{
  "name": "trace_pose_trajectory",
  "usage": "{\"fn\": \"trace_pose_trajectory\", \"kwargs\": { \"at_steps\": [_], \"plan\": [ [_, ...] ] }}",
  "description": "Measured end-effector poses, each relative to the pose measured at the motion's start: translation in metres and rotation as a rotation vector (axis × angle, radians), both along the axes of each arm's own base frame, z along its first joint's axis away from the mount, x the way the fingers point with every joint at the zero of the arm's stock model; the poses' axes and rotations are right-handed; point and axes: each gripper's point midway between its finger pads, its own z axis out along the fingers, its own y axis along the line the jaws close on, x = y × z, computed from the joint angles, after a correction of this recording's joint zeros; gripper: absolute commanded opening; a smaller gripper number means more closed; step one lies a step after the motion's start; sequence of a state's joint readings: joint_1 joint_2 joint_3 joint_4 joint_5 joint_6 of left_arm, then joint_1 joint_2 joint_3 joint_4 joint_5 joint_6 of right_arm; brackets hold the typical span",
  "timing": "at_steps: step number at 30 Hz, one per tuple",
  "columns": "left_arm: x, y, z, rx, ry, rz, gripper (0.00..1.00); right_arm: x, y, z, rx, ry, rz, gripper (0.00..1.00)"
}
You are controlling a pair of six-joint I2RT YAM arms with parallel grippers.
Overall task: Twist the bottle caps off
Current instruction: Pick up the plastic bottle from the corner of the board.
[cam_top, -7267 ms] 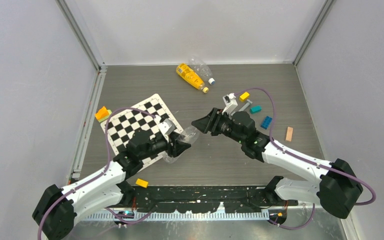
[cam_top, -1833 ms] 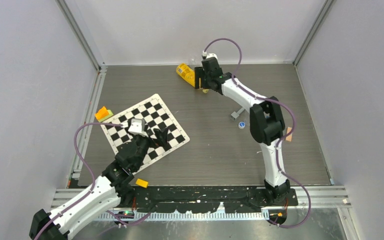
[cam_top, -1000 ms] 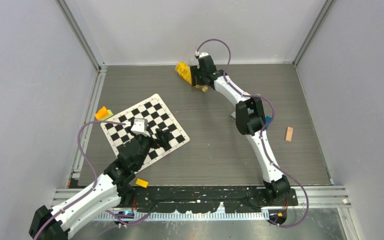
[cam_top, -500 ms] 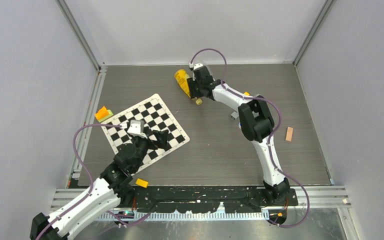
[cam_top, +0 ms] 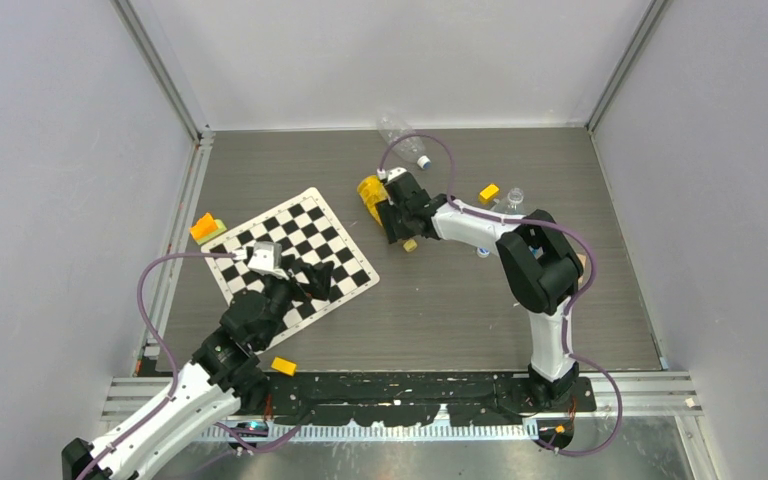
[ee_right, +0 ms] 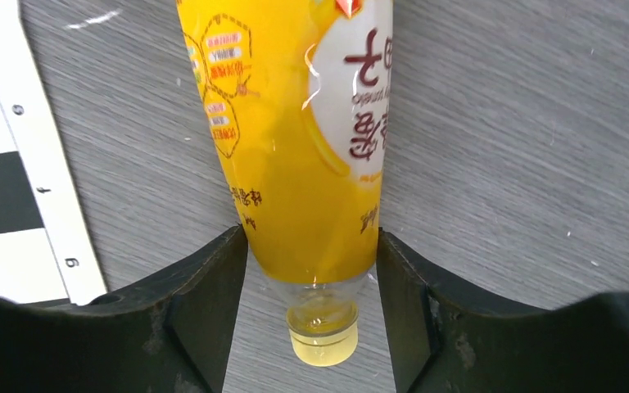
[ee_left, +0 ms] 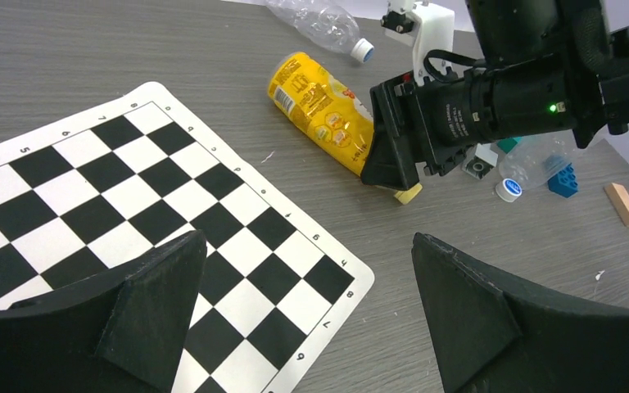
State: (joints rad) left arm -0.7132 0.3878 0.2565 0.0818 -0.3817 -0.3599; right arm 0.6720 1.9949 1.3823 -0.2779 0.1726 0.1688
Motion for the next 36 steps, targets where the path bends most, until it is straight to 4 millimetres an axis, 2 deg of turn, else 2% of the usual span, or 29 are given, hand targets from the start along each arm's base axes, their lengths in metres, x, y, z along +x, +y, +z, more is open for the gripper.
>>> {"fn": "trace_pose_trajectory", "kwargs": {
  "at_steps": [4, 6, 7, 9, 12, 15, 18, 23, 26, 29, 32, 36],
  "plan": [
    [0.000, 0.001, 0.002, 0.001, -0.001, 0.001, 1.00, 0.000, -0.004, -0.006, -0.021, 0.010, -0.017, 0.61],
    [0.000, 0.001, 0.001, 0.008, 0.004, 0.001, 1.00, 0.003, -0.003, -0.007, -0.027, 0.010, -0.024, 0.54],
    [0.000, 0.000, 0.000, 0.013, 0.007, 0.001, 1.00, 0.005, -0.003, -0.006, -0.027, 0.008, -0.028, 0.47],
    [0.001, 0.000, -0.002, 0.029, 0.015, 0.000, 1.00, 0.006, -0.003, -0.005, -0.024, 0.004, -0.031, 0.41],
    [0.003, -0.001, -0.006, 0.057, 0.026, -0.002, 1.00, 0.006, -0.002, -0.004, -0.017, 0.004, -0.033, 0.39],
    [0.004, -0.002, -0.009, 0.083, 0.044, -0.004, 1.00, -0.005, -0.007, 0.000, -0.001, 0.008, -0.025, 0.39],
    [0.005, -0.006, -0.007, 0.106, 0.053, -0.020, 1.00, -0.034, -0.020, 0.021, 0.043, 0.005, -0.001, 0.37],
    [0.001, -0.021, 0.011, 0.118, 0.035, -0.114, 1.00, -0.078, -0.022, 0.099, 0.251, -0.095, 0.103, 0.36],
    [-0.006, -0.034, 0.028, 0.131, 0.014, -0.206, 1.00, -0.108, -0.023, 0.126, 0.345, -0.121, 0.184, 0.34],
    [-0.011, -0.048, 0.044, 0.148, -0.003, -0.294, 1.00, -0.141, -0.022, 0.122, 0.384, -0.077, 0.265, 0.32],
    [-0.016, -0.059, 0.053, 0.163, -0.002, -0.367, 1.00, -0.175, -0.027, 0.094, 0.374, 0.012, 0.325, 0.29],
    [-0.027, -0.075, 0.048, 0.197, 0.030, -0.486, 1.00, -0.219, -0.039, 0.062, 0.360, 0.117, 0.393, 0.25]
  ]
}}
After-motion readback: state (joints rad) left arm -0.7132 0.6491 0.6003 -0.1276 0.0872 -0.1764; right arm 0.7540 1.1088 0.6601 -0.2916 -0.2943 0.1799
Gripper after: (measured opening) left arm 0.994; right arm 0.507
